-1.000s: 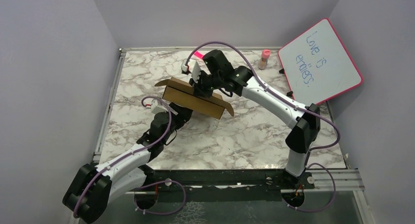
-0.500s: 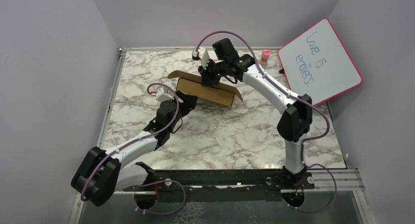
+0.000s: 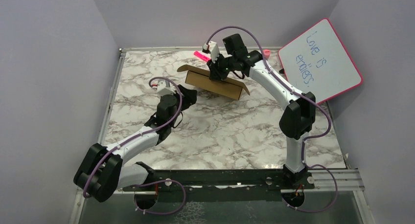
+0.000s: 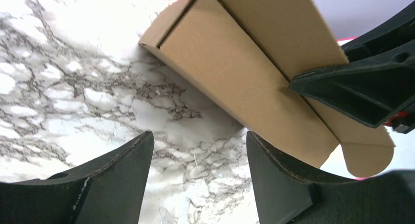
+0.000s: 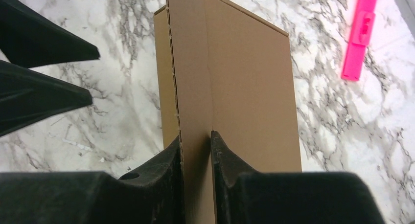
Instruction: Fold the paper box
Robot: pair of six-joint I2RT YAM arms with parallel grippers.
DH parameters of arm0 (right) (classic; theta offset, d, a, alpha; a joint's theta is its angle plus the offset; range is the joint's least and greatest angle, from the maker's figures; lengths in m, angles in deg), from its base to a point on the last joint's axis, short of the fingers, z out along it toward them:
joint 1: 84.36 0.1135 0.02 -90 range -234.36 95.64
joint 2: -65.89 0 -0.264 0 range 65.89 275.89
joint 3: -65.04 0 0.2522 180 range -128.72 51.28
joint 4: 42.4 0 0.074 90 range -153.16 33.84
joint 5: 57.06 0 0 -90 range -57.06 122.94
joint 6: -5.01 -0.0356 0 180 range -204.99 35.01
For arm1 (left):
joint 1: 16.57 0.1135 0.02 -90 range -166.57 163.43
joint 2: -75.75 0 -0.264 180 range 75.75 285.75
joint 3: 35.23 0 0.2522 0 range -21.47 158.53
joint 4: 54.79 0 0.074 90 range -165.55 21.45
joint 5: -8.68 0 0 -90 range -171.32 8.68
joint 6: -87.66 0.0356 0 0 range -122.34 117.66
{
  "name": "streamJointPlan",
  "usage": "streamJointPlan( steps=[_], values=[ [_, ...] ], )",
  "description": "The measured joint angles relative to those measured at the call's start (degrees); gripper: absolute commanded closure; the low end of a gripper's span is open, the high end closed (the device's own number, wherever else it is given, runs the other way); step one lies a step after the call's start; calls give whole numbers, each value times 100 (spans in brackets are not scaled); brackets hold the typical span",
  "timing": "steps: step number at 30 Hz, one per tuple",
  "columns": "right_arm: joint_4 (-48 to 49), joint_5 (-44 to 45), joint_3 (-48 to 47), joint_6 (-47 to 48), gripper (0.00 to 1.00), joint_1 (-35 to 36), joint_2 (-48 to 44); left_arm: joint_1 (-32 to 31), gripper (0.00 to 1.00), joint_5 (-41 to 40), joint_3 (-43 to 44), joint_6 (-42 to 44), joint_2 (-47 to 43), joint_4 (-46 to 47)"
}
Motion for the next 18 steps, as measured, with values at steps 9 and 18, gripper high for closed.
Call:
streamJointPlan(
  steps=[9,18],
  values=[
    [103,22,-72,-28,97,-334,122,378,30,120,616,452,0,-527],
    [46,-704,20,-240,99,-448,129,461,33,721,737,487,918,-623]
  ],
)
